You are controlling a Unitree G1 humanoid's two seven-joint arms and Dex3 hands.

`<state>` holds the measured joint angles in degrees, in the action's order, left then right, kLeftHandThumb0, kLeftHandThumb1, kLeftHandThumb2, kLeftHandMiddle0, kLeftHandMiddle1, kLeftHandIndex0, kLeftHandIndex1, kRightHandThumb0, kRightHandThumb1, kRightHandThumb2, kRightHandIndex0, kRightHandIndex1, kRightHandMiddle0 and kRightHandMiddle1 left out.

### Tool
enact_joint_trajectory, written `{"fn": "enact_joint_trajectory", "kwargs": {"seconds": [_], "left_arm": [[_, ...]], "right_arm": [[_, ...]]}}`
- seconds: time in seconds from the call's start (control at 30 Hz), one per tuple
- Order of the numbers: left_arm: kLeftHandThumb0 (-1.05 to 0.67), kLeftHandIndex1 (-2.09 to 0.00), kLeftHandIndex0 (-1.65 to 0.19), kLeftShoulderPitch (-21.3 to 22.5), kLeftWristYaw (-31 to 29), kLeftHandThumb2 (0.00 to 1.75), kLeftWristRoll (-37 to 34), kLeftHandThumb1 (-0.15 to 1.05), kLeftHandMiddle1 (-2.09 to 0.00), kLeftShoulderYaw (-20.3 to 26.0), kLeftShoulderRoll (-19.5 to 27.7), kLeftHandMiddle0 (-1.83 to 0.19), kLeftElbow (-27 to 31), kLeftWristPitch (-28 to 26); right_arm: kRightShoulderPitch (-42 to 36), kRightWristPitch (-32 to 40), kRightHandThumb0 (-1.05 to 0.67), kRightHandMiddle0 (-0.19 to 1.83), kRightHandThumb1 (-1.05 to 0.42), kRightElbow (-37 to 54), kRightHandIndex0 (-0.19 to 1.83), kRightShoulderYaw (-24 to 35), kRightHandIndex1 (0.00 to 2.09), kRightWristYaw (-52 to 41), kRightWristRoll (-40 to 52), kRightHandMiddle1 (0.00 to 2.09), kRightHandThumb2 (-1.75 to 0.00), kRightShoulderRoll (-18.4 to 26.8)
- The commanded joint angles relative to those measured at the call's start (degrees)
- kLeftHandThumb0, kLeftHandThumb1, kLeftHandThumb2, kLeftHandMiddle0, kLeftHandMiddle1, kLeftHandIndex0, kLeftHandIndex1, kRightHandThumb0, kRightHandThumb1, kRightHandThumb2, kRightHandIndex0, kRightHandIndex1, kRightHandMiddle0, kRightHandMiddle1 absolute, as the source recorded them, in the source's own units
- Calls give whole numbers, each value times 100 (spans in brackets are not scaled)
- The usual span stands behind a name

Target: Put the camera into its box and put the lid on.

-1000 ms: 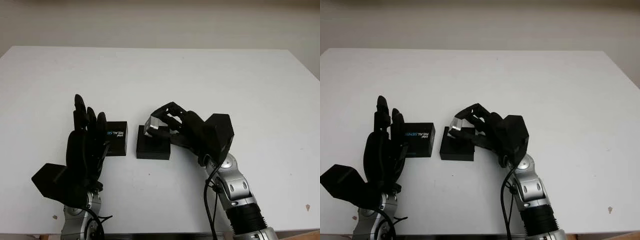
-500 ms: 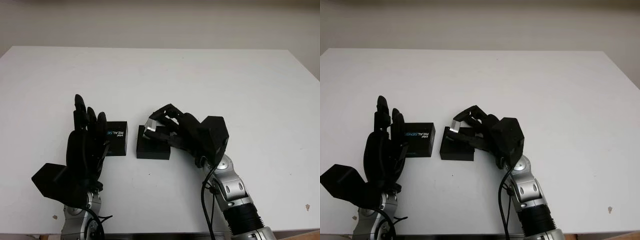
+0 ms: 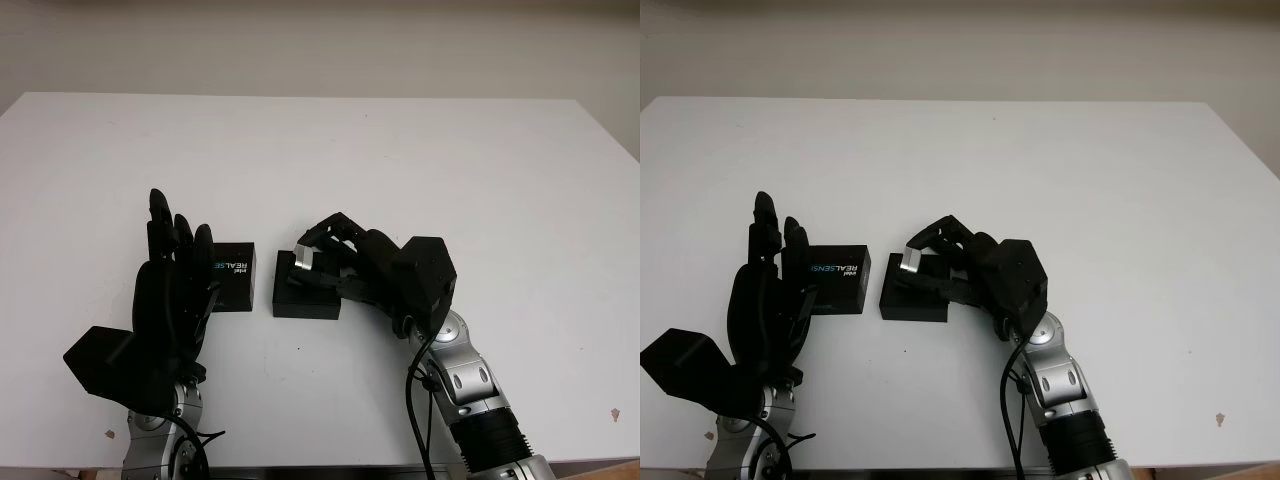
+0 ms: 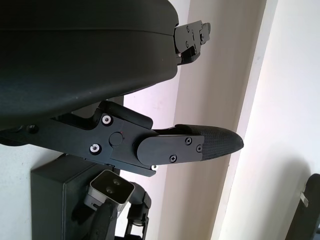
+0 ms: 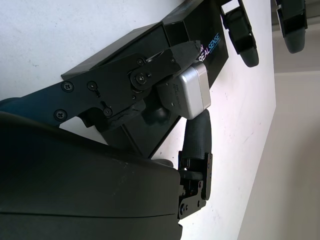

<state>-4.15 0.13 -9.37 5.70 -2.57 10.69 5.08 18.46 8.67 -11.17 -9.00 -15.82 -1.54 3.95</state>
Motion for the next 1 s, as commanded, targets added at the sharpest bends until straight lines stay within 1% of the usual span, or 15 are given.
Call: {"fn": "enact_joint_trajectory", "kwargs": {"seconds": [0.0,0.23,0.37,0.4,0.5,0.67,0.83,0.97], "left_arm": [[-67,-3,19,1,-6,41,-8,105,-3,-11,-17,19,-11,-2],[-66,-2,19,-15,-31,42,-26,105,-2,-20,-8,19,7,-19],[-66,-1,19,-28,-43,43,-6,105,-2,-29,-3,19,-6,14],[-66,-1,19,-30,-20,43,13,105,-2,-32,-12,19,1,5],[-67,-2,19,-37,-22,43,13,105,-3,-34,-13,19,3,-14],[-68,-2,19,-61,-10,42,-2,105,-3,-52,-28,19,56,-83],[-67,0,19,-70,-46,42,-46,105,-1,-45,-23,19,39,-54],[-67,0,19,-55,-61,42,-36,105,0,-40,-6,19,-10,-23]], "right_arm": [[-49,-63,-45,19,-102,77,19,-39,21,0,-6,180,-5,-22],[-177,-108,-44,19,-103,133,19,-124,21,6,-48,182,-6,-31],[-254,-364,-45,20,-103,112,20,-227,22,80,-233,182,-6,37],[-264,-458,-45,20,-103,93,20,-260,22,98,-303,182,-5,65],[-297,-1033,-47,19,-104,-92,20,-384,22,226,-633,182,-6,183],[-320,-1760,-45,15,-104,-375,18,-551,23,569,-1187,179,-6,358],[-316,-2272,-40,13,-105,-590,17,-618,23,890,-1597,176,-6,508],[-284,-2524,-38,13,-104,-713,18,-652,24,1181,-1904,177,-5,599]]}}
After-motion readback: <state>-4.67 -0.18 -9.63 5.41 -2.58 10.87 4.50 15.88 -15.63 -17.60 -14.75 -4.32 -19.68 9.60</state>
